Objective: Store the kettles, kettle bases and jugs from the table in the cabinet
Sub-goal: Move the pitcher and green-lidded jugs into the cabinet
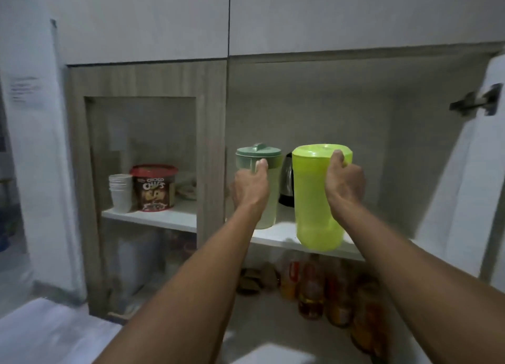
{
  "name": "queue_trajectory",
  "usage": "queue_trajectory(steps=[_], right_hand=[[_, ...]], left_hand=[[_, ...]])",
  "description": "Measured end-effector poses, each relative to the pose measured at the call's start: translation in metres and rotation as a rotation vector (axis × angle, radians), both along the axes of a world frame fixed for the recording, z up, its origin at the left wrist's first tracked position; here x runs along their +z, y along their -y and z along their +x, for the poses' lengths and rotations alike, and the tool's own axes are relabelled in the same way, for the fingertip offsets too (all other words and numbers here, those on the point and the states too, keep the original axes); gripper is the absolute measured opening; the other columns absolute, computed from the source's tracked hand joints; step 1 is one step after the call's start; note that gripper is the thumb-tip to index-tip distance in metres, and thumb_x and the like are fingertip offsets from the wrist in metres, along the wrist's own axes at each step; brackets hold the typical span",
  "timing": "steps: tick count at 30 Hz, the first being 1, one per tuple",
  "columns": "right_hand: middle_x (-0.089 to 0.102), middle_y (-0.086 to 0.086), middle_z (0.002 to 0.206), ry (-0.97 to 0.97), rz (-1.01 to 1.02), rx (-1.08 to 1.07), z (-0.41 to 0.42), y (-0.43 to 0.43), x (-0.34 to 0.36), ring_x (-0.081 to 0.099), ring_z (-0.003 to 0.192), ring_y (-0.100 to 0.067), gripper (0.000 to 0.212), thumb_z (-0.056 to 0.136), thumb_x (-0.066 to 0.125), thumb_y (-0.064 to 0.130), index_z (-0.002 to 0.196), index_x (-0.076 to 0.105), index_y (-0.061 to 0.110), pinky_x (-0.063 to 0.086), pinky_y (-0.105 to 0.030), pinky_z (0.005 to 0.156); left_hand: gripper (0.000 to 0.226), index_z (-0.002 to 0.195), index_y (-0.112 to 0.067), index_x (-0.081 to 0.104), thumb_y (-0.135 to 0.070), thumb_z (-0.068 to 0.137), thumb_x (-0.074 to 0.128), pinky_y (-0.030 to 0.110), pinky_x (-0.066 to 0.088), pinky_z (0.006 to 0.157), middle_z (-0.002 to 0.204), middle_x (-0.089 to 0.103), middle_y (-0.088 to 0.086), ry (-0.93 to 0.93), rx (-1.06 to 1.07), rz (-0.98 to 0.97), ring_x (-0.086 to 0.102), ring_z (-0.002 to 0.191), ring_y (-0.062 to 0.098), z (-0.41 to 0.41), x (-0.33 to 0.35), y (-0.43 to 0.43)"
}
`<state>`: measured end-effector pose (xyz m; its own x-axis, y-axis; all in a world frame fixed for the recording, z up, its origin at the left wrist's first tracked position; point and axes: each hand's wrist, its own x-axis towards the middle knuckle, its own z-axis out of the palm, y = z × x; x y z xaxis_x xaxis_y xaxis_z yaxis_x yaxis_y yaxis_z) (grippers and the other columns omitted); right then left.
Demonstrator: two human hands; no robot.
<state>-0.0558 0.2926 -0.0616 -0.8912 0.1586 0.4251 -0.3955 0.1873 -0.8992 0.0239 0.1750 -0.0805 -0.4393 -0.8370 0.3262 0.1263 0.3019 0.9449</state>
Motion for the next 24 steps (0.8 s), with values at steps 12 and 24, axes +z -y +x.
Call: queue_trajectory(steps=[12, 24], right_hand=[[0.068, -0.029, 0.107, 0.043, 0.037, 0.126, -0.157, 0.141, -0.039, 0.063, 0.101, -0.043, 0.065, 0.099, 0.037, 0.048, 0.096, 0.068, -0.009, 0.045, -0.039, 0.078], [0.042, -0.01, 0.062, 0.142, -0.015, 0.542, -0.312, 0.279, -0.046, 0.045, 0.063, -0.027, 0.068, 0.094, 0.037, 0.063, 0.074, 0.063, 0.003, 0.036, -0.04, 0.064]], left_hand=[[0.058, 0.108, 0.008, 0.067, -0.047, 0.092, 0.056, 0.035, 0.047, 0.076, 0.111, 0.069, 0.022, 0.122, 0.093, 0.065, 0.065, 0.099, 0.036, -0.165, -0.028, 0.137], [0.055, 0.132, -0.005, 0.056, -0.042, 0.104, 0.027, 0.04, 0.04, 0.103, 0.13, 0.059, 0.022, 0.564, 0.223, -0.095, 0.055, 0.12, 0.035, -0.289, -0.061, 0.253]])
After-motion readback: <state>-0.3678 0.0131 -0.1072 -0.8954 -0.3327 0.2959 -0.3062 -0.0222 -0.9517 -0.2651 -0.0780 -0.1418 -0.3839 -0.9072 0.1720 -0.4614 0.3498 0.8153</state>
